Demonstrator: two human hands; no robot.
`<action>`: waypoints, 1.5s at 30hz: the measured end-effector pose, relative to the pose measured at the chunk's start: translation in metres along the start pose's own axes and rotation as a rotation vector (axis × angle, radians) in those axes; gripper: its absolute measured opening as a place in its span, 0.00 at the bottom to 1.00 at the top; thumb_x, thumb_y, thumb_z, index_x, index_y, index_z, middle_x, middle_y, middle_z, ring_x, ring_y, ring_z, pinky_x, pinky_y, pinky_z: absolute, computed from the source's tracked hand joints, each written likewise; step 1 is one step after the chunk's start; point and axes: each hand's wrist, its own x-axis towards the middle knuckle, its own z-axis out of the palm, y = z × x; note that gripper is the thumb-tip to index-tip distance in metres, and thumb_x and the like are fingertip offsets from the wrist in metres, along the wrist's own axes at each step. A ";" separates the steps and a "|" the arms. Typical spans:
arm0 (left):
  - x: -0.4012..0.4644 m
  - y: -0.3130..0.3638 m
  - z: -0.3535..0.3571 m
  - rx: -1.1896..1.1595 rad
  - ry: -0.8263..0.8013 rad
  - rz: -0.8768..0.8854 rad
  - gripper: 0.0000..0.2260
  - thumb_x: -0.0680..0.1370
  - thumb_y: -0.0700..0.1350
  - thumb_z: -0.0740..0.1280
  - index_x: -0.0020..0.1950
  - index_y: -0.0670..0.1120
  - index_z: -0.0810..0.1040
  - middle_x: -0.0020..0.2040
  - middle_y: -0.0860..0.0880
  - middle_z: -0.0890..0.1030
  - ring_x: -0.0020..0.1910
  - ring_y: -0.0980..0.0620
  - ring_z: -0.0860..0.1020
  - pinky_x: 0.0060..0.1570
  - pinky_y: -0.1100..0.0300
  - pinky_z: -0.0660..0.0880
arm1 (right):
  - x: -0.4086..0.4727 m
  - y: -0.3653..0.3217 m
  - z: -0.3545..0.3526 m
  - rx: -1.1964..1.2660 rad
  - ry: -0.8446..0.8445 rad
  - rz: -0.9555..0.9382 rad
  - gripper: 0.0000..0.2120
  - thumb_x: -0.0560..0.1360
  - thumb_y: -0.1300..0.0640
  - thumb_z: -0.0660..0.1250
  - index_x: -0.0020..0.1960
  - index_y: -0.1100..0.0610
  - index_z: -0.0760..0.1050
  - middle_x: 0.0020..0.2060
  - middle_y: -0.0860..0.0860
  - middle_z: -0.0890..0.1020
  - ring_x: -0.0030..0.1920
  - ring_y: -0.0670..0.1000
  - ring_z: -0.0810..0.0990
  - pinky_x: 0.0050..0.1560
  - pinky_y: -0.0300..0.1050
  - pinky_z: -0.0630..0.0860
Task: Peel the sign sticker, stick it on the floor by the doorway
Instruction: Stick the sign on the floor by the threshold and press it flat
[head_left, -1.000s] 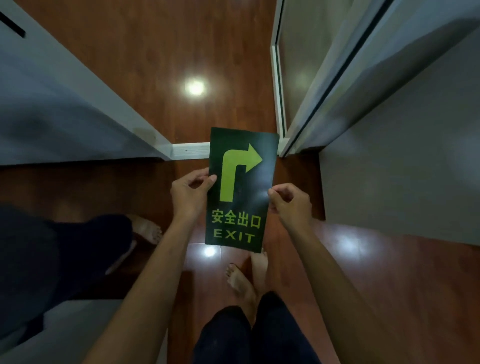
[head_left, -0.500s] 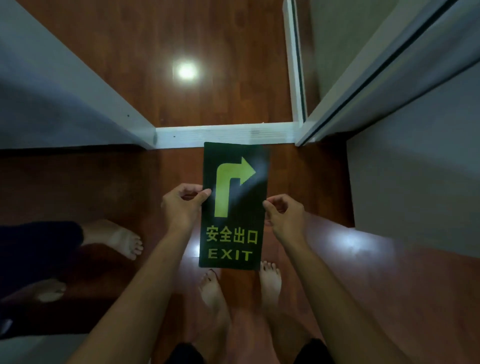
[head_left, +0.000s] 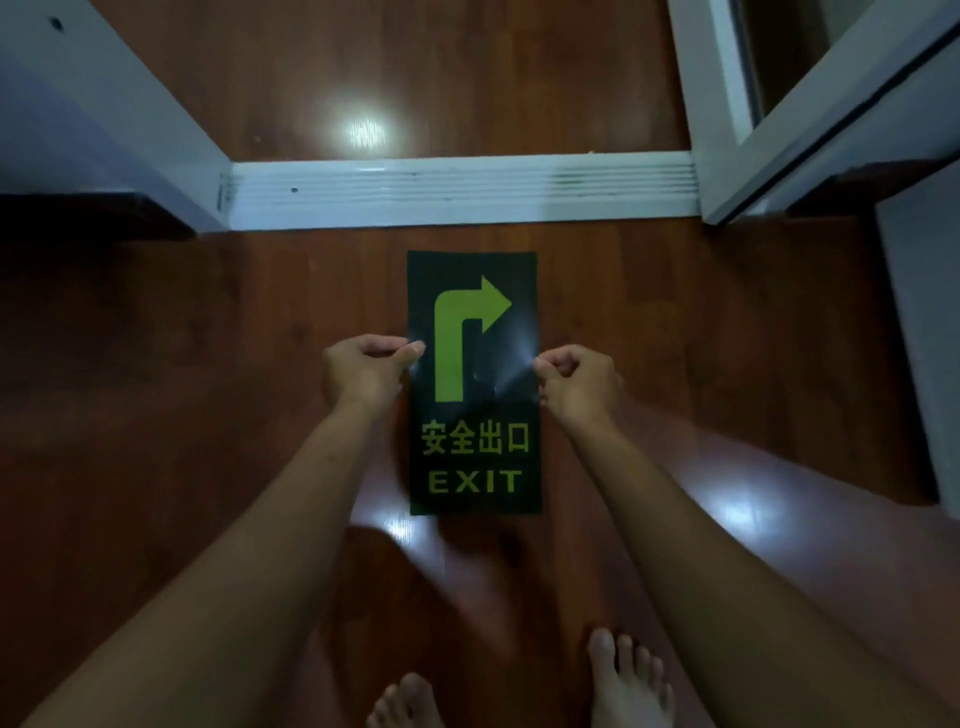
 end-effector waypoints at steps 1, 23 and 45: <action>0.011 -0.005 0.005 0.006 -0.002 0.010 0.08 0.69 0.43 0.78 0.37 0.49 0.80 0.40 0.47 0.84 0.41 0.48 0.82 0.39 0.55 0.81 | 0.010 0.003 0.005 -0.006 0.009 -0.008 0.13 0.75 0.58 0.74 0.35 0.47 0.77 0.34 0.47 0.83 0.43 0.56 0.86 0.51 0.57 0.83; 0.076 -0.029 0.041 0.193 0.097 0.113 0.11 0.65 0.50 0.81 0.30 0.51 0.79 0.32 0.53 0.82 0.34 0.49 0.80 0.42 0.47 0.83 | 0.081 0.014 0.040 -0.103 0.031 -0.013 0.16 0.75 0.58 0.74 0.29 0.51 0.77 0.31 0.50 0.83 0.36 0.53 0.85 0.43 0.48 0.84; 0.073 -0.022 0.038 0.140 0.002 0.085 0.06 0.70 0.45 0.77 0.40 0.46 0.81 0.41 0.47 0.83 0.34 0.52 0.77 0.38 0.54 0.79 | 0.081 0.006 0.023 -0.007 -0.199 0.065 0.14 0.79 0.63 0.69 0.34 0.57 0.77 0.37 0.59 0.81 0.40 0.57 0.81 0.52 0.57 0.84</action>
